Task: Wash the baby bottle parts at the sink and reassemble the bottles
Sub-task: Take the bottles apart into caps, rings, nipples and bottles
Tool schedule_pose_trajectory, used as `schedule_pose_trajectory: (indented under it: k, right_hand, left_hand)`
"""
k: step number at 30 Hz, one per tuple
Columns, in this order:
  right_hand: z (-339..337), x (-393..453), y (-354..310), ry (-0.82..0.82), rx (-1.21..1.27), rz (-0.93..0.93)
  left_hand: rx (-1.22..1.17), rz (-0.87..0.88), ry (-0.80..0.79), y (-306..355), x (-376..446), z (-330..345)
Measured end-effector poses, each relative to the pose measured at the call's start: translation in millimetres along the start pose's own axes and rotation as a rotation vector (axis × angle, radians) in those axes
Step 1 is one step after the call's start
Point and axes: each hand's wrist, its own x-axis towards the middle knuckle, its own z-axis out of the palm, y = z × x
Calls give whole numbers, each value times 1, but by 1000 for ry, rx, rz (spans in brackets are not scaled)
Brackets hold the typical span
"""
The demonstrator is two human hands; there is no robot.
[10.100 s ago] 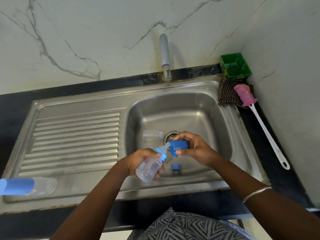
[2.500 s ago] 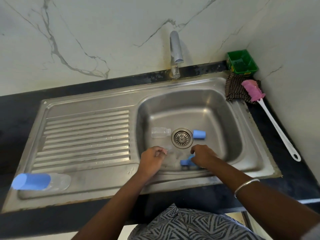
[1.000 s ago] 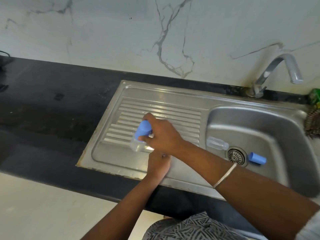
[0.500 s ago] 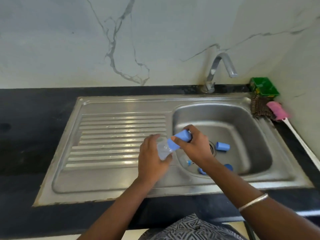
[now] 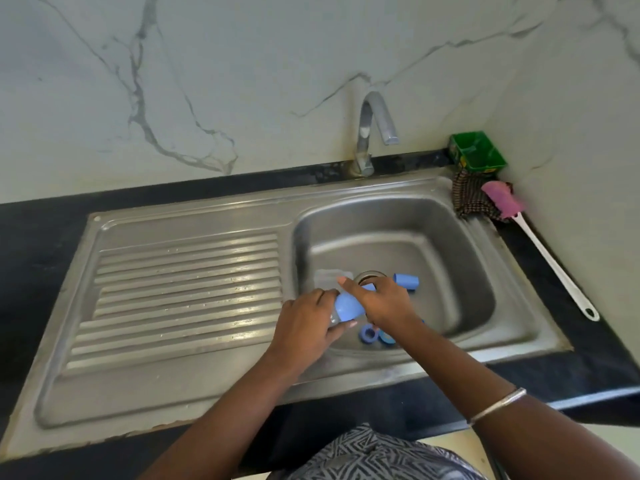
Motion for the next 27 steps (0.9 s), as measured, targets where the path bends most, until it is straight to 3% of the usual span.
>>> schedule_pose_trajectory:
  k: [4,8,12,15,18,21,24,27]
  right_hand:
    - [-22,11,11,-18,-25,-138]
    - [-48,15,22,-241,168,-440]
    - [-64,31,36,-421,253,-515]
    - [-70,41,49,-542,269,-455]
    - [-74,49,54,-602,252,-301]
    - [-74,53,48,-559,165,-57]
    - [-71,60,48,-414,18,-155]
    - [-80,64,48,-432,148,-230]
  left_hand:
    - [-331,-167,-211,16,17,-2]
    - [-804,-316,-420,24,32,-8]
    - [-909,-370,-628,25,49,-9]
    - [-920,-423,-763,22,58,-7]
    - [-804,-402,-677,27,62,0]
    - [-623,-361,-549,35,64,8]
    - [-561,-327,-511,41,65,14]
    - [-713,-396,-448,45,65,18]
